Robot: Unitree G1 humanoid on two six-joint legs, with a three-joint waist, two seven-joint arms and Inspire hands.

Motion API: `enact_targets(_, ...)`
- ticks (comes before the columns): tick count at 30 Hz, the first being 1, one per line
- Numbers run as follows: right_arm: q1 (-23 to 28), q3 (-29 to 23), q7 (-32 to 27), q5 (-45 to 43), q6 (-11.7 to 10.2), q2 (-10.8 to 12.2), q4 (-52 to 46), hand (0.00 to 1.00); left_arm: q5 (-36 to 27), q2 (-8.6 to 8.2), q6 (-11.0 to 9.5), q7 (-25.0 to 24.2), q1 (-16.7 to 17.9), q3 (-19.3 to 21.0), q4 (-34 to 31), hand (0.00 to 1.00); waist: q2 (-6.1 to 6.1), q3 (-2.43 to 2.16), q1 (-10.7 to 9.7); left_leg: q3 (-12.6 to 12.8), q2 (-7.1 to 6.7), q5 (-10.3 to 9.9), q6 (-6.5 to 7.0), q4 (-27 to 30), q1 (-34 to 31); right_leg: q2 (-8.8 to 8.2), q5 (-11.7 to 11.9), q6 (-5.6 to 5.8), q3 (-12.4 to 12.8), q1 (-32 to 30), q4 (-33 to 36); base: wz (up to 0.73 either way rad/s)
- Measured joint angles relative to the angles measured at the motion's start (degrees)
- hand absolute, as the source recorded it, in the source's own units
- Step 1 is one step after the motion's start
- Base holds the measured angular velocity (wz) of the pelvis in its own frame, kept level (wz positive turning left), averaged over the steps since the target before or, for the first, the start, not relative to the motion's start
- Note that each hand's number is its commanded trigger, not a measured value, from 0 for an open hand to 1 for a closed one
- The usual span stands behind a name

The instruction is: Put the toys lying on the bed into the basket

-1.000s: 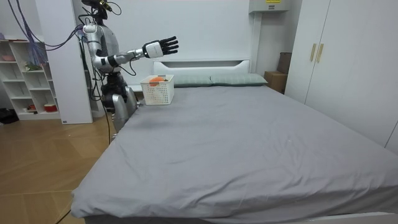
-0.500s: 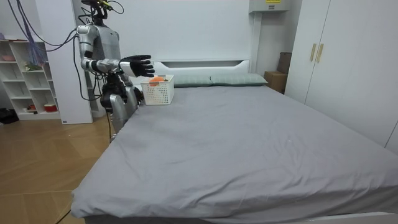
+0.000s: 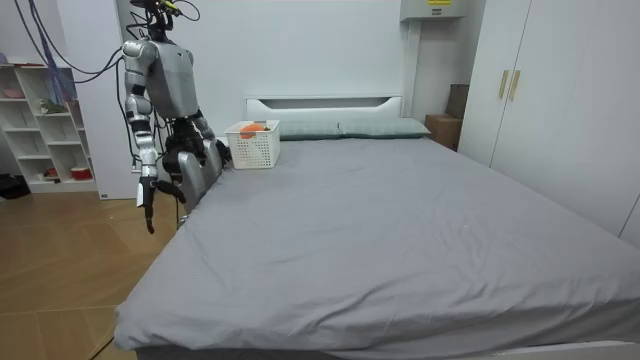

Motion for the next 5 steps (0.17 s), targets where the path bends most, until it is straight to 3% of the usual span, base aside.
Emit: enact_targets(5, -0.1, 3.2, 4.0, -15.3, 1.3, 0.1, 5.2, 0.00, 0.9, -0.05, 0.1, -0.3, -0.3, 0.0, 0.0, 0.00, 0.02, 0.10, 0.6, 0.2, 0.02, 0.0, -0.03, -0.2, 0.6, -0.03, -0.1, -0.01, 0.1, 0.0, 0.0, -0.02)
